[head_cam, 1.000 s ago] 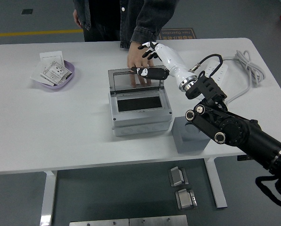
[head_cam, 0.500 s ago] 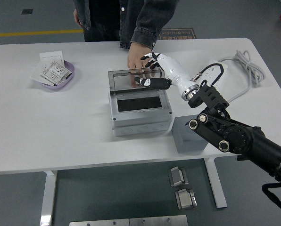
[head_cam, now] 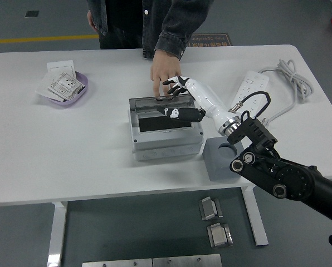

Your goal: Pick up the cylinder from the cube,place it in the box,flap close box

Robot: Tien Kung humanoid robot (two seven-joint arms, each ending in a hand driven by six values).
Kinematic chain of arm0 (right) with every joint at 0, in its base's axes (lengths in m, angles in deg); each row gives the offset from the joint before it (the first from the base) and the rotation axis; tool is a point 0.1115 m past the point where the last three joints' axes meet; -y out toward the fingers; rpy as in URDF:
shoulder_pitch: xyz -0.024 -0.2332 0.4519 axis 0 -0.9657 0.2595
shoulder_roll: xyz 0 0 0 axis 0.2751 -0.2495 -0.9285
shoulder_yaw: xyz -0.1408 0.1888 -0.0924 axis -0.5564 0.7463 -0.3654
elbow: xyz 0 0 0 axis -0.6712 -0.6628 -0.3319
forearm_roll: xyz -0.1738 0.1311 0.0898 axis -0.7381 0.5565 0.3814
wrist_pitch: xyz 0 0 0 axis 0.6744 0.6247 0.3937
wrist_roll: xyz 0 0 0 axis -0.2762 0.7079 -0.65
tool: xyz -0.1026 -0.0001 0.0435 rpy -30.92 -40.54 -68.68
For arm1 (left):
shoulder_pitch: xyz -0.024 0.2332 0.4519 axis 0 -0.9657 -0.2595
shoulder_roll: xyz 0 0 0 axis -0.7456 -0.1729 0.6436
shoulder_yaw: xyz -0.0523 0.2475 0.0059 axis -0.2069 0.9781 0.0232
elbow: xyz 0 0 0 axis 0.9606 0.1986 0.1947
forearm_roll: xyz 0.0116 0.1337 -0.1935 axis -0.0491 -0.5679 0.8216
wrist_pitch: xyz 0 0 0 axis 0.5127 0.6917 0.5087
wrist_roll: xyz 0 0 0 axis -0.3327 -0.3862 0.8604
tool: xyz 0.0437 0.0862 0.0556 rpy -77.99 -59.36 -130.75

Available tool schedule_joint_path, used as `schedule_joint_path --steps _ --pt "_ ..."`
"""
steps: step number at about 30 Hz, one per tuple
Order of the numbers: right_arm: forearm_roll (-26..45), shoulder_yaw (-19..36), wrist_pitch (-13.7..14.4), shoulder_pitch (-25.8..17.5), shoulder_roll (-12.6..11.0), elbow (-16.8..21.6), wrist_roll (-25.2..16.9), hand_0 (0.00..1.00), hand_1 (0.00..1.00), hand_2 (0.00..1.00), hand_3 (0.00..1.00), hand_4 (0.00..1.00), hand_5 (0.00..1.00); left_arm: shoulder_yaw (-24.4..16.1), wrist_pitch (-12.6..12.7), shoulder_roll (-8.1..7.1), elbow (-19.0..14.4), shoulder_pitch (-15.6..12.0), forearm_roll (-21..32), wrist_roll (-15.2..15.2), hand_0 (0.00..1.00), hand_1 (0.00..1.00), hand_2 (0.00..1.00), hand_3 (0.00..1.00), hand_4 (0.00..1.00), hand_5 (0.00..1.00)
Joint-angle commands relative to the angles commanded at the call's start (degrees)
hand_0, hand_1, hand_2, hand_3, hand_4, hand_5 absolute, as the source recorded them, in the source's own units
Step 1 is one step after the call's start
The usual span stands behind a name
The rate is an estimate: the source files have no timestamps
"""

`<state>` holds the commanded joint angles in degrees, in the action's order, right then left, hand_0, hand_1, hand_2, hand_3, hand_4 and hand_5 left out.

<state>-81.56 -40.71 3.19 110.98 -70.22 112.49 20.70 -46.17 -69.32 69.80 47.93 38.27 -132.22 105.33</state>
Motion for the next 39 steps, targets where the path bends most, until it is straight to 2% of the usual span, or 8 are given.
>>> schedule_joint_path --steps 15,26,33,39 --pt "0.2 0.1 0.9 -5.0 -3.5 7.8 0.0 0.644 0.58 0.629 0.755 0.884 0.509 0.1 0.0 0.1 0.0 -0.2 0.2 -0.1 0.641 0.65 0.56 0.664 0.691 0.33" --pt "0.4 0.2 1.0 -7.1 -3.9 8.7 -0.1 0.642 0.579 0.636 0.753 0.878 0.515 0.3 0.0 0.15 0.0 -0.2 0.5 -0.1 0.64 0.65 0.56 0.665 0.692 0.331" --pt "-3.6 7.9 0.6 -13.2 -4.3 10.7 0.4 0.639 0.577 0.639 0.754 0.878 0.523 0.2 0.1 0.11 0.0 -0.5 0.4 0.0 0.641 0.65 0.56 0.665 0.694 0.331" --pt "-6.0 17.1 0.8 -20.4 -2.7 14.0 -1.2 0.639 0.575 0.64 0.752 0.876 0.526 0.2 0.1 0.12 0.0 -1.0 0.5 0.1 0.64 0.649 0.56 0.665 0.693 0.33"
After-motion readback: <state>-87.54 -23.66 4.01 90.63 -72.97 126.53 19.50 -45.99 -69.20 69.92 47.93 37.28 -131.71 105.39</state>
